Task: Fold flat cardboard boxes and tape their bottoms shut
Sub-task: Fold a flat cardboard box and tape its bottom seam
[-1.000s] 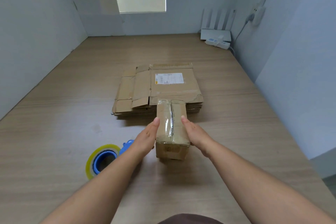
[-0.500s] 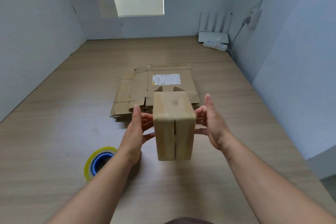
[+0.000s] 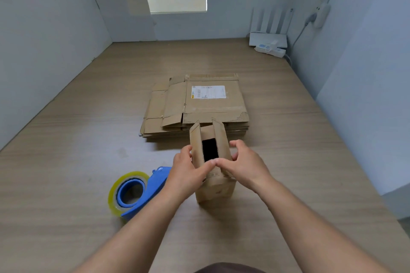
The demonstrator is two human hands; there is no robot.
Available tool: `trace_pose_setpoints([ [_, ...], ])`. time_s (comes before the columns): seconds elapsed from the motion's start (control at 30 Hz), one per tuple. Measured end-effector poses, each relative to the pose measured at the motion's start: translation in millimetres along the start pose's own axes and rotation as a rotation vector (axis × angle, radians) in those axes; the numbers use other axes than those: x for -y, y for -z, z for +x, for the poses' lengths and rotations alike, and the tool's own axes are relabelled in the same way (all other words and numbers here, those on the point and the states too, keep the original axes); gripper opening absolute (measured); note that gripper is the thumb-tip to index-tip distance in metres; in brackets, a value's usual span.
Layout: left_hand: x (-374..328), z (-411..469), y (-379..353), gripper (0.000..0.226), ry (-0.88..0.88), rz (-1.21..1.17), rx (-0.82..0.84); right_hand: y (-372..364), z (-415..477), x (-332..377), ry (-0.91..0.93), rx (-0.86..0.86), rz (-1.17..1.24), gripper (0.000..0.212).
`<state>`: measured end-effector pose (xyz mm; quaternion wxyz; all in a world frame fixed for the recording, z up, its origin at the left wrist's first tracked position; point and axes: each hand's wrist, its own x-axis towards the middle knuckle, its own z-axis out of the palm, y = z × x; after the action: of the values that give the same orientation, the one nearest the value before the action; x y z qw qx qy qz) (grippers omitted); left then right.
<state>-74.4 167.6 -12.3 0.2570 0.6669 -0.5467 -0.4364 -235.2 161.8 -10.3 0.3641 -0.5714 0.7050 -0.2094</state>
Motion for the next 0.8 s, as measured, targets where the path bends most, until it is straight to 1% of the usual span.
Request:
trace_pose_setpoints([
  [0.1,0,4,1,0.067,-0.038,-0.011,-0.009,0,4,-2,-0.011,-0.030,-0.011,0.068],
  [0.13,-1,4,3,0.066,-0.059,0.004,-0.018,1,7,-3,-0.012,-0.039,0.028,0.060],
  [0.2,0,5,10,0.067,-0.103,0.049,-0.040,6,11,-8,-0.046,-0.062,0.186,0.043],
  [0.27,2,6,17,0.063,-0.120,0.102,-0.051,11,15,-15,-0.134,-0.060,0.363,0.048],
  [0.3,2,8,18,0.056,-0.119,0.172,-0.044,12,15,-19,-0.159,-0.044,0.413,0.053],
  [0.37,1,9,14,0.039,-0.102,0.404,-0.003,13,14,-22,-0.109,-0.025,0.408,0.061],
  [0.4,0,9,10,0.034,-0.098,0.510,0.002,12,15,-22,-0.059,-0.021,0.378,0.064],
  [0.43,-2,10,6,0.036,-0.103,0.577,-0.015,12,17,-21,-0.015,-0.021,0.336,0.066],
  [0.5,-5,10,2,0.050,-0.128,0.583,-0.075,13,23,-18,0.029,-0.027,0.175,0.069],
  [0.53,-5,11,2,0.052,-0.149,0.566,-0.096,13,26,-16,0.027,-0.031,0.055,0.071],
  [0.57,-4,12,2,0.048,-0.170,0.547,-0.089,14,29,-13,0.016,-0.040,-0.074,0.075],
  [0.6,-4,13,4,0.039,-0.193,0.526,-0.062,15,32,-9,0.005,-0.056,-0.199,0.082],
  [0.63,-4,12,6,0.025,-0.204,0.501,-0.006,17,35,-5,0.000,-0.075,-0.304,0.090],
  [0.67,-4,11,8,0.025,-0.217,0.495,0.073,18,40,0,0.006,-0.095,-0.387,0.097],
  [0.7,-4,11,11,0.051,-0.246,0.514,0.154,21,45,5,0.017,-0.115,-0.450,0.100],
  [0.73,-2,11,11,0.081,-0.266,0.530,0.208,24,51,10,0.024,-0.132,-0.499,0.098],
  [0.77,-1,9,11,0.103,-0.277,0.553,0.237,26,57,15,0.028,-0.144,-0.539,0.090],
  [0.8,0,6,12,0.114,-0.309,0.571,0.241,29,63,19,0.036,-0.152,-0.573,0.075],
])
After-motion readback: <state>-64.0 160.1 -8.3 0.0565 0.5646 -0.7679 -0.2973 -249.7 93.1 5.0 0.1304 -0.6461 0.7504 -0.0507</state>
